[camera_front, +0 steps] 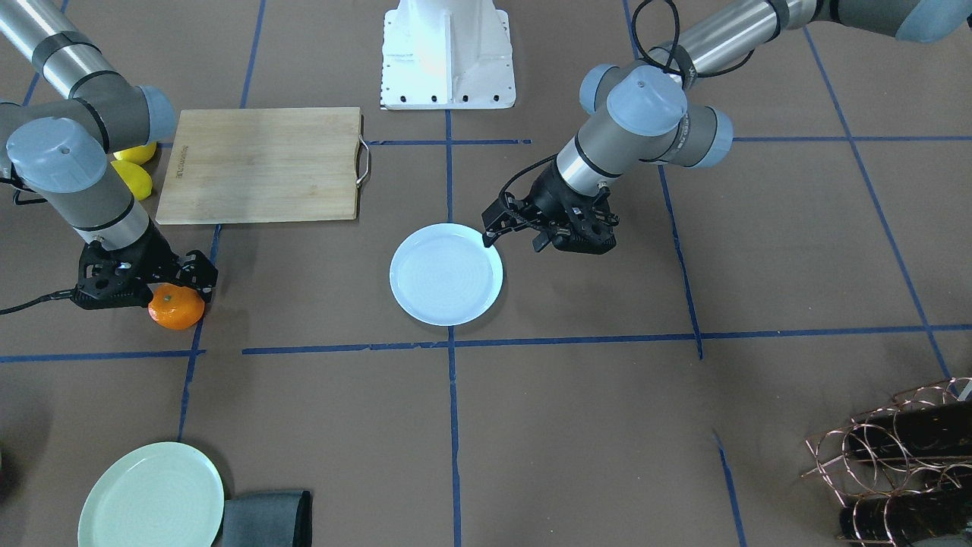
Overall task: Pick orange to plate
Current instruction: 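Grasp the orange with the right gripper while the left gripper holds the plate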
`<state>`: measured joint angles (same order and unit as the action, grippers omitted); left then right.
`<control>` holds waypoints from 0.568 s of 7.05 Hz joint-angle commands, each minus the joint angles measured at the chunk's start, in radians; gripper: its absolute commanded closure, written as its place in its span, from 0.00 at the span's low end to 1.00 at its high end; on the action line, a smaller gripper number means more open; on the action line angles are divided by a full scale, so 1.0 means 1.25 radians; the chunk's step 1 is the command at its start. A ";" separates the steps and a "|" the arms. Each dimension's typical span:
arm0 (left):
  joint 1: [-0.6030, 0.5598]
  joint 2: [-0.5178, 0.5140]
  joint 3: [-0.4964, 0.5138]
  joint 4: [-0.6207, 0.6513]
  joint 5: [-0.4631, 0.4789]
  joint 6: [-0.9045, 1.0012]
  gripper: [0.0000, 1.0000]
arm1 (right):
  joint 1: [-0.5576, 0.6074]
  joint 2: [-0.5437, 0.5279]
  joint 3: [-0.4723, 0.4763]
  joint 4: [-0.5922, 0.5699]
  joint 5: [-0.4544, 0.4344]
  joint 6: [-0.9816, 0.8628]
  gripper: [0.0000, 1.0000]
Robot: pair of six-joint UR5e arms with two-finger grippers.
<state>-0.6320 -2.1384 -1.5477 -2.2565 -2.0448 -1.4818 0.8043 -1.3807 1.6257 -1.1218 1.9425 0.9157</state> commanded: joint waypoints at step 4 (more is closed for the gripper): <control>-0.009 0.001 -0.035 0.000 0.011 -0.001 0.00 | -0.007 0.016 -0.013 0.004 -0.009 0.006 0.91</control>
<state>-0.6360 -2.1380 -1.5682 -2.2565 -2.0352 -1.4822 0.7957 -1.3622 1.6049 -1.1173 1.9315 0.9198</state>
